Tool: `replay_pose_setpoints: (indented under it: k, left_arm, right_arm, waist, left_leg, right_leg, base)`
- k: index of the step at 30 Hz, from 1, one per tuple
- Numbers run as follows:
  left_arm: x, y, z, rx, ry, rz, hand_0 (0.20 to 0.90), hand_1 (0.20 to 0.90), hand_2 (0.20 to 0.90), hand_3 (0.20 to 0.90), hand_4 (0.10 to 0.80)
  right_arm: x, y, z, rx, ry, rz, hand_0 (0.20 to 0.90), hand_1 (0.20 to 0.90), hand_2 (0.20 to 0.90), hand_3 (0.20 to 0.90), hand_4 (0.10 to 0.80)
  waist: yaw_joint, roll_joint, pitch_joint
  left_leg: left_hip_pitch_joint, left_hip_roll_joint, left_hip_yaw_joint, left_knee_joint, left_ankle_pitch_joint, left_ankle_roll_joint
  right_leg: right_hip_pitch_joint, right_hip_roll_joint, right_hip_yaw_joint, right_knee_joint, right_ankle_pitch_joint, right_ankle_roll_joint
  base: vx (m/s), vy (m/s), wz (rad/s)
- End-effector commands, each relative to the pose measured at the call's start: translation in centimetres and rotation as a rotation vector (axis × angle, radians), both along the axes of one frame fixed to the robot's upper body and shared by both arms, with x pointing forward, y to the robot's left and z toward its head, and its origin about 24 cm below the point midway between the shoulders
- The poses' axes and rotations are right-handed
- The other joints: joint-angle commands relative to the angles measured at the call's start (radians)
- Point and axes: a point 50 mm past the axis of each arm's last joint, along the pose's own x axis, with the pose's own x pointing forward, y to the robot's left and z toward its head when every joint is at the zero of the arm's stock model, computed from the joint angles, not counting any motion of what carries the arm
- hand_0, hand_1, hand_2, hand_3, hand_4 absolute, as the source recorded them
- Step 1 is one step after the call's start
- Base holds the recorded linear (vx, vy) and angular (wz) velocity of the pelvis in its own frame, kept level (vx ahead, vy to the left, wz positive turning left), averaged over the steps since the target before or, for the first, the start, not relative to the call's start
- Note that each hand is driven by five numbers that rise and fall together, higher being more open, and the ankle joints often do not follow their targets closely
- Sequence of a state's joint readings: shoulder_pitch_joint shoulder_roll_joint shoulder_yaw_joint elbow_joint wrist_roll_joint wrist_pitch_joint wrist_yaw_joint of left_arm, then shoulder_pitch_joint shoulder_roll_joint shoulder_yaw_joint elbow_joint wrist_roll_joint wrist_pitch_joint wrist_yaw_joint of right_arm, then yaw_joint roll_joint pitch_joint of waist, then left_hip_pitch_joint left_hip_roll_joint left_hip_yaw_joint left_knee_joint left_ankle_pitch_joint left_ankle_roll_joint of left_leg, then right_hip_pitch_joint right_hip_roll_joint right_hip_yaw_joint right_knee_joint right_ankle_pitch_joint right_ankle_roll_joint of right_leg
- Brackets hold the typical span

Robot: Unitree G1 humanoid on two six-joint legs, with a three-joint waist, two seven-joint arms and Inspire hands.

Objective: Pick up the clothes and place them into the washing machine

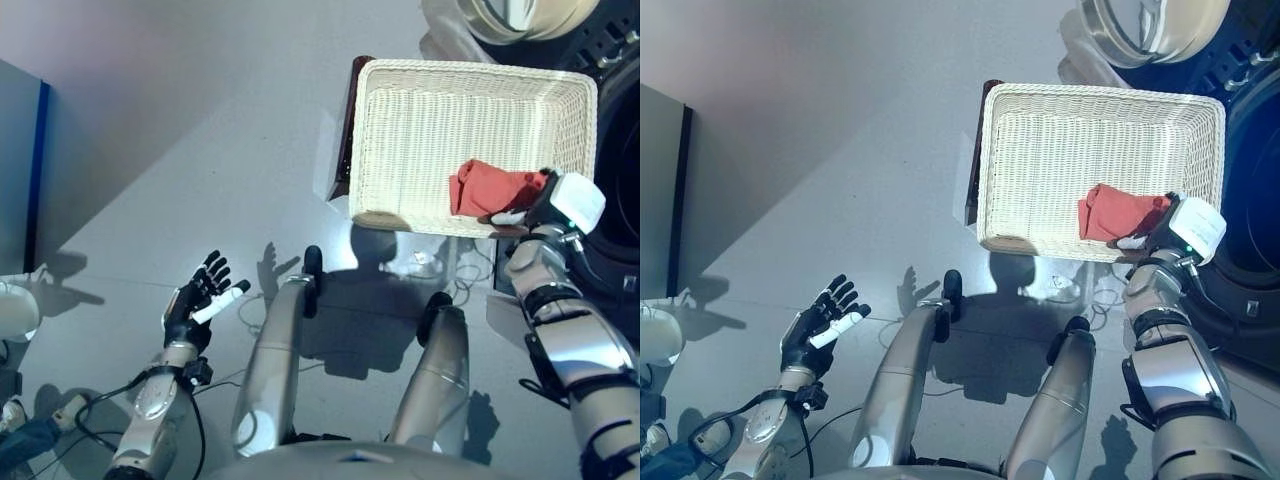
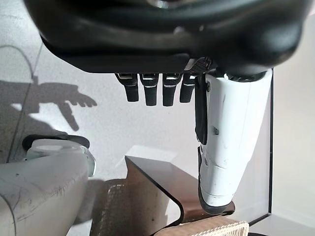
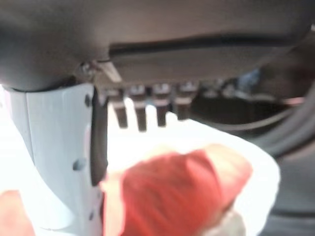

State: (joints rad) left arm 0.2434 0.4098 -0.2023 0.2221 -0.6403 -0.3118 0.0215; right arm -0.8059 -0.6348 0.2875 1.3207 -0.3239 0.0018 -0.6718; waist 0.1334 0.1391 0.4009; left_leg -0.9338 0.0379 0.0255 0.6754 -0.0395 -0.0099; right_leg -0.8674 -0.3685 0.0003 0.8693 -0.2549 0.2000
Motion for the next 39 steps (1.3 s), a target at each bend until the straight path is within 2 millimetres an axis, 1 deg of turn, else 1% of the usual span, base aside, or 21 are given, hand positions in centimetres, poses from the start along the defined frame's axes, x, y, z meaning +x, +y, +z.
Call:
replay_pose_setpoints:
  k: [1,12,21,24,25,26,31,33,37,39]
  left_arm:
    - [-0.6,2.1,2.3,0.053,-0.109,0.039,0.9,0.9,0.9,0.9,0.8]
    - [-0.7,2.0,2.5,0.038,-0.118,0.043,0.9,0.9,0.9,0.9,0.8]
    - [-0.6,2.1,2.6,0.039,-0.122,0.042,0.9,0.9,0.9,0.9,0.8]
    - [-0.7,2.3,2.8,0.04,-0.126,0.042,0.9,0.9,0.9,0.9,0.8]
    - [-0.7,2.3,2.9,0.04,-0.126,0.043,0.9,0.9,0.9,0.9,0.8]
    - [-0.8,2.4,2.9,0.039,-0.128,0.049,0.9,0.9,0.9,0.9,0.8]
    - [-0.8,2.5,3.0,0.047,-0.128,0.056,0.9,0.9,0.9,0.9,0.8]
    - [-0.8,2.5,3.0,0.047,-0.131,0.057,0.9,0.9,0.9,0.9,0.8]
    - [-0.7,2.5,2.9,0.048,-0.129,0.055,0.9,0.9,0.9,0.9,0.8]
    - [-0.7,2.6,3.0,0.056,-0.128,0.054,0.9,0.9,0.9,0.9,0.8]
  right_arm:
    - [-0.8,-3.4,4.0,-0.136,-0.055,-0.073,0.9,0.9,0.9,0.9,0.8]
    - [-1.0,-4.1,4.7,-0.126,-0.053,-0.115,0.9,0.9,0.9,0.9,0.8]
    - [-1.2,-4.6,4.7,-0.118,-0.033,-0.142,0.9,0.9,0.9,0.9,0.8]
    - [-1.1,-4.7,5.1,-0.12,-0.033,-0.148,0.9,0.9,0.9,0.9,0.8]
    - [-1.1,-4.6,5.2,-0.119,-0.034,-0.147,0.37,0.37,0.37,0.37,0.422]
    - [-1.0,-4.5,5.4,-0.119,-0.041,-0.145,0.2,0.2,0.2,0.2,0.3]
    - [-0.6,-4.1,5.7,-0.114,-0.062,-0.137,0.2,0.2,0.2,0.2,0.3]
    - [-0.5,-3.9,5.4,-0.106,-0.069,-0.141,0.2,0.2,0.2,0.2,0.3]
    - [-0.7,-4.0,5.2,-0.094,-0.068,-0.15,0.2,0.2,0.2,0.2,0.3]
    - [-0.8,-4.3,5.3,-0.088,-0.078,-0.168,0.2,0.2,0.2,0.2,0.3]
  waist:
    - [0.029,0.003,-0.044]
    - [0.042,0.024,-0.026]
    - [0.036,0.026,-0.026]
    - [0.039,0.027,-0.028]
    - [0.039,0.027,-0.028]
    - [0.04,0.027,-0.028]
    - [0.04,0.026,-0.023]
    - [0.038,0.028,-0.02]
    - [0.039,0.028,-0.023]
    - [0.038,0.028,-0.025]
  left_leg:
    - [0.031,0.036,-0.032,-0.006,-0.059,-0.08]
    - [-0.012,0.031,-0.035,0.011,-0.052,-0.08]
    - [-0.035,0.03,-0.034,0.068,-0.076,-0.076]
    - [-0.046,0.03,-0.03,0.082,-0.083,-0.075]
    - [-0.048,0.03,-0.029,0.083,-0.084,-0.075]
    - [-0.052,0.029,-0.028,0.086,-0.085,-0.074]
    - [-0.058,0.03,-0.025,0.087,-0.084,-0.072]
    - [-0.06,0.031,-0.024,0.09,-0.085,-0.07]
    - [-0.059,0.028,-0.023,0.085,-0.084,-0.068]
    - [-0.06,0.028,-0.022,0.077,-0.079,-0.069]
  right_leg:
    - [-0.046,0.006,-0.006,-0.057,0.106,-0.045]
    - [-0.093,0.005,0.011,-0.028,0.098,-0.049]
    - [-0.123,0.008,0.024,0.023,0.08,-0.054]
    - [-0.135,0.008,0.026,0.035,0.075,-0.054]
    - [-0.137,0.008,0.026,0.036,0.074,-0.055]
    - [-0.142,0.01,0.029,0.038,0.074,-0.056]
    - [-0.153,0.009,0.032,0.042,0.075,-0.057]
    - [-0.16,0.011,0.034,0.048,0.076,-0.058]
    - [-0.161,0.011,0.034,0.044,0.08,-0.057]
    - [-0.16,0.01,0.034,0.035,0.083,-0.056]
  base:
    - [0.0,0.0,0.0]
    - [-0.007,-0.003,0.03]
    - [0.0,0.001,0.0]
    - [-0.004,0.005,0.02]
    - [0.0,0.0,0.0]
    - [0.0,0.0,0.0]
    - [-0.003,0.0,-0.01]
    - [0.0,0.0,0.0]
    - [-0.001,0.002,-0.02]
    - [0.0,0.0,0.0]
